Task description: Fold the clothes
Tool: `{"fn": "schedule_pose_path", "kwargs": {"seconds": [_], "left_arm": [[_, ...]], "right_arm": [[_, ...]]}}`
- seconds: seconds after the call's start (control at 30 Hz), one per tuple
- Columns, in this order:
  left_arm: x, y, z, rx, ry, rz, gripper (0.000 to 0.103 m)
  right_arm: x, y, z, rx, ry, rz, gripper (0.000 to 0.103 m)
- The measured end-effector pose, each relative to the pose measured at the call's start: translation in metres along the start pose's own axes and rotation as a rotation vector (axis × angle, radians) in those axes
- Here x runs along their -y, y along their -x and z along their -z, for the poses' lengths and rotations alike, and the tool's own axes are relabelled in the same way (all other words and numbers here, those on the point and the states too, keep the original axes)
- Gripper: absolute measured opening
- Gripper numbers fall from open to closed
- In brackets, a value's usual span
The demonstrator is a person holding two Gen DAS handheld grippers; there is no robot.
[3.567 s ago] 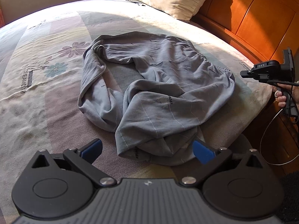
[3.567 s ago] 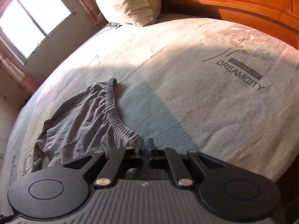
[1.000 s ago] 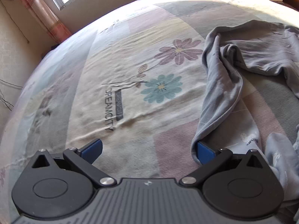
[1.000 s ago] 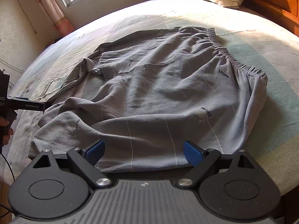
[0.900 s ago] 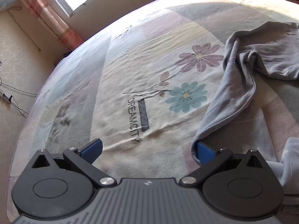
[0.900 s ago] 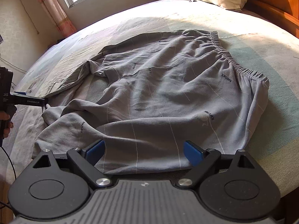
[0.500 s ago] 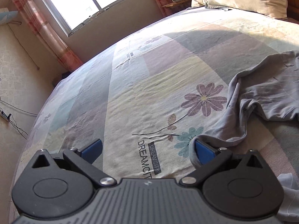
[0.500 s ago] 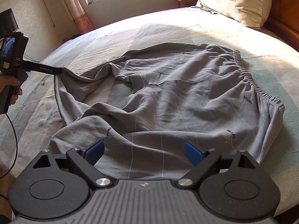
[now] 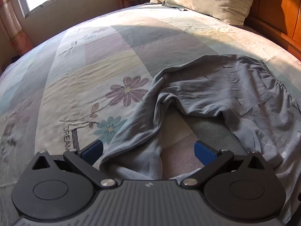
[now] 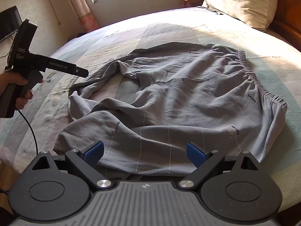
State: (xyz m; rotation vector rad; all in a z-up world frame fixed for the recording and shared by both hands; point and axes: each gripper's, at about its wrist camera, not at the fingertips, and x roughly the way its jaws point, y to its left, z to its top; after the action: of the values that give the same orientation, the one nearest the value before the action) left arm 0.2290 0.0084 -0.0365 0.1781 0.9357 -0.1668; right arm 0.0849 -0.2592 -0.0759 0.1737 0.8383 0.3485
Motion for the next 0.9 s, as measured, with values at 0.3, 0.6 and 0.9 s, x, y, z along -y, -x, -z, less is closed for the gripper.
{"fn": "schedule_pose_path", "kwargs": {"seconds": [0.3, 0.6, 0.9], "left_arm": [[-0.014, -0.013, 0.082, -0.113, 0.392, 0.359, 0.102], [-0.047, -0.037, 0.088, 0.015, 0.742, 0.641, 0.102], [-0.054, -0.053, 0.100, 0.115, 0.930, 0.721, 0.102]], "right_arm": [[-0.007, -0.002, 0.004, -0.002, 0.008, -0.038, 0.097], [0.004, 0.002, 0.009, -0.002, -0.054, -0.042, 0.097], [0.008, -0.006, 0.012, -0.020, -0.073, -0.038, 0.097]]}}
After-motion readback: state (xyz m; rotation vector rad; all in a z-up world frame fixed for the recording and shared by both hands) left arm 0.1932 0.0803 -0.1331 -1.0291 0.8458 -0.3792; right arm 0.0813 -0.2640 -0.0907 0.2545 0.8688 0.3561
